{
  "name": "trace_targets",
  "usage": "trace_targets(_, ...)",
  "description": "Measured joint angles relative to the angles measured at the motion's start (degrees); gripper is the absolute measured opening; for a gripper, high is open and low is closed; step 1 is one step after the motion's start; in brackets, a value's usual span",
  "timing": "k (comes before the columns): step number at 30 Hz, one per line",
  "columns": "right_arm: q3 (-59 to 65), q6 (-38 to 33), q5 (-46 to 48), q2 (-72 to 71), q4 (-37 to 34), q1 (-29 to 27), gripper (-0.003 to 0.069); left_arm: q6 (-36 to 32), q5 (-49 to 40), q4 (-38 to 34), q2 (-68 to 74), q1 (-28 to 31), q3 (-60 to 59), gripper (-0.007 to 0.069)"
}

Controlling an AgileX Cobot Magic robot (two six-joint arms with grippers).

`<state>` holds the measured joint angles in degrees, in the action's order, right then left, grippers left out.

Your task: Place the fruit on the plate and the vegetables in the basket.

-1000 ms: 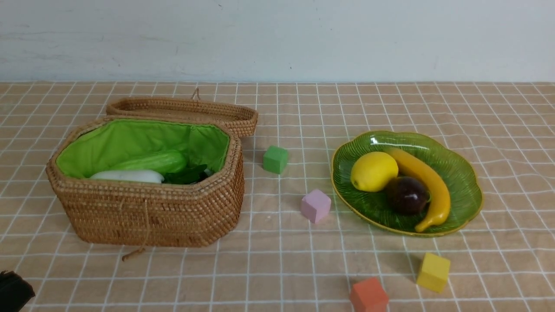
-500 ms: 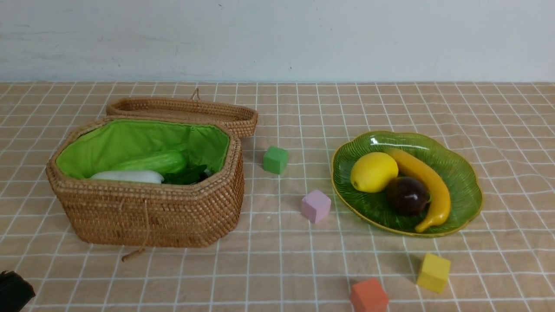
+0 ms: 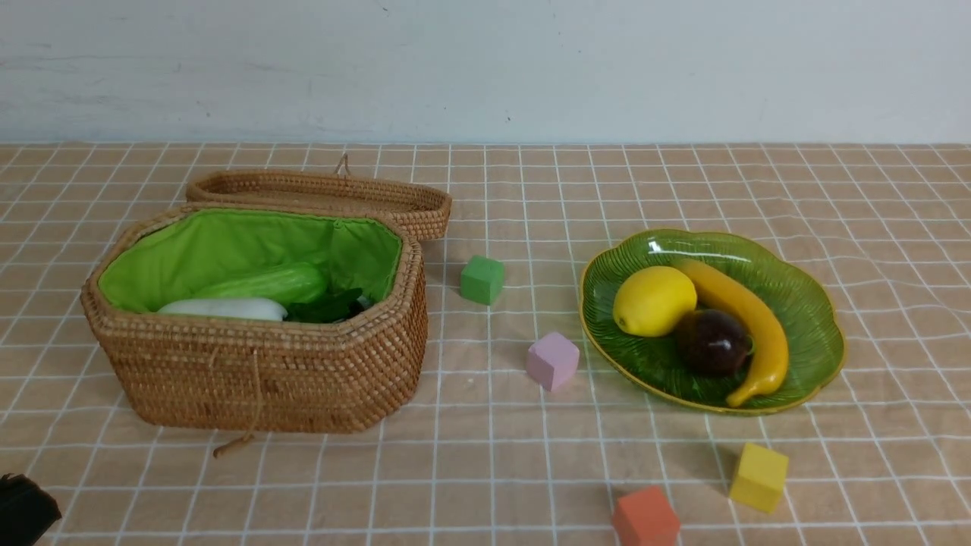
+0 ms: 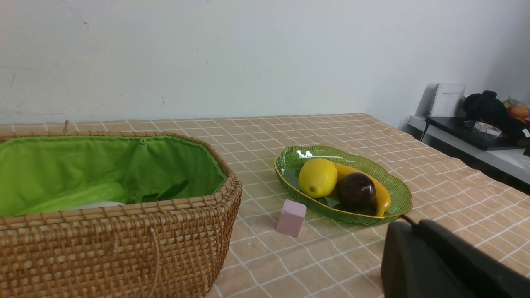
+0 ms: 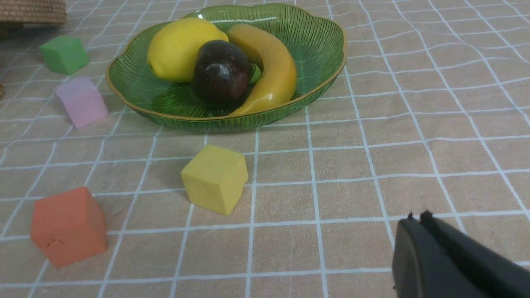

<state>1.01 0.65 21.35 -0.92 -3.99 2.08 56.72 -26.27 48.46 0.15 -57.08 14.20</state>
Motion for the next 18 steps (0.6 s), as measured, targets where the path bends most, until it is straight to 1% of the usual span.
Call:
trace_targets(10,0.0,0.0,0.0,0.0,0.0,0.0,0.0004,0.0,0.0,0.08,0.0,0.0,0.0,0.0011)
trace_targets(13,0.0,0.0,0.0,0.0,0.0,0.0,0.0004,-0.72,-0.75,1.89,0.0,0.38,-0.38,0.0016)
trace_targets(15,0.0,0.0,0.0,0.0,0.0,0.0,0.0006,-1.57,-1.48,0.09,0.0,2.77,-0.58,0.0016)
trace_targets(17,0.0,0.0,0.0,0.0,0.0,0.0,0.0008,-3.44,-1.42,-4.39,-0.02,7.93,-0.56,0.0001)
trace_targets(18,0.0,0.0,0.0,0.0,0.0,0.0,0.0008,-6.2,-1.0,-8.19,-0.02,11.22,-0.64,-0.0013)
